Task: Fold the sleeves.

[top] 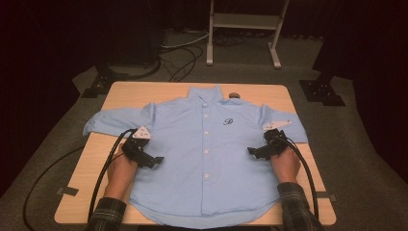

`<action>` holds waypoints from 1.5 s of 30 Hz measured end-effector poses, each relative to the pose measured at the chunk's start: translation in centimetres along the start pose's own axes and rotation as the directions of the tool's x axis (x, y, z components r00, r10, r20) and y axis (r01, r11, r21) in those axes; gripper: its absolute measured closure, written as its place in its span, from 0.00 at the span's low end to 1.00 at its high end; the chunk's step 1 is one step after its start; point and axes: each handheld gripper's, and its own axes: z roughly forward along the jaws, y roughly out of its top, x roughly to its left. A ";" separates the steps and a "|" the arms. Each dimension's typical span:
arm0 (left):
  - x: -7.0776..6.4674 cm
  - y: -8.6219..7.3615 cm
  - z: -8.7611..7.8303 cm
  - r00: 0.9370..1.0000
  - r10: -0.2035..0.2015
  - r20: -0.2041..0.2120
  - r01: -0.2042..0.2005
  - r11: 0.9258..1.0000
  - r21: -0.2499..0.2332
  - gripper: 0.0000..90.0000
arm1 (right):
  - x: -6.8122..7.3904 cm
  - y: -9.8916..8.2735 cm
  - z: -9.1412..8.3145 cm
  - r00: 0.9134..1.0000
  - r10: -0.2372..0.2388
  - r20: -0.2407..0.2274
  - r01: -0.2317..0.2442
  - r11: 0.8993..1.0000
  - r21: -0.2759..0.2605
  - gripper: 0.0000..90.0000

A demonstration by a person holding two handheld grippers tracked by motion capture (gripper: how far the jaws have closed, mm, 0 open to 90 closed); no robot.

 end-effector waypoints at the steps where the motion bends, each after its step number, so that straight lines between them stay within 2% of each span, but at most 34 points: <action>1: -0.1 0.0 -0.1 1.000 0.002 0.000 -0.002 1.000 0.008 0.00 | 0.1 0.0 0.0 1.000 0.000 0.001 0.000 1.000 -0.001 0.00; 14: -1.2 -0.6 -0.7 1.000 0.000 0.001 0.000 1.000 0.020 0.00 | 1.0 -0.9 -0.8 1.000 -0.006 -0.004 0.006 1.000 -0.007 0.00; 20: -1.8 -0.6 -1.1 1.000 0.004 0.000 -0.004 0.999 0.052 0.00 | 1.5 -1.2 -1.1 1.000 -0.003 -0.001 0.003 1.000 -0.002 0.00; 25: -2.2 -1.1 -1.3 1.000 0.002 0.001 -0.002 0.999 0.035 0.00 | 2.0 -1.7 -1.5 1.000 -0.001 0.001 0.001 1.000 -0.008 0.00; 35: -3.0 -1.4 -1.9 1.000 0.005 0.001 -0.005 0.998 0.060 0.00 | 2.7 -2.0 -1.9 1.000 -0.001 0.001 0.001 1.000 0.005 0.00; 45: -3.6 -1.9 -2.3 1.000 0.008 0.005 -0.008 0.998 0.057 0.00 | 3.4 -2.6 -2.4 1.000 -0.001 0.001 0.001 1.000 0.007 0.00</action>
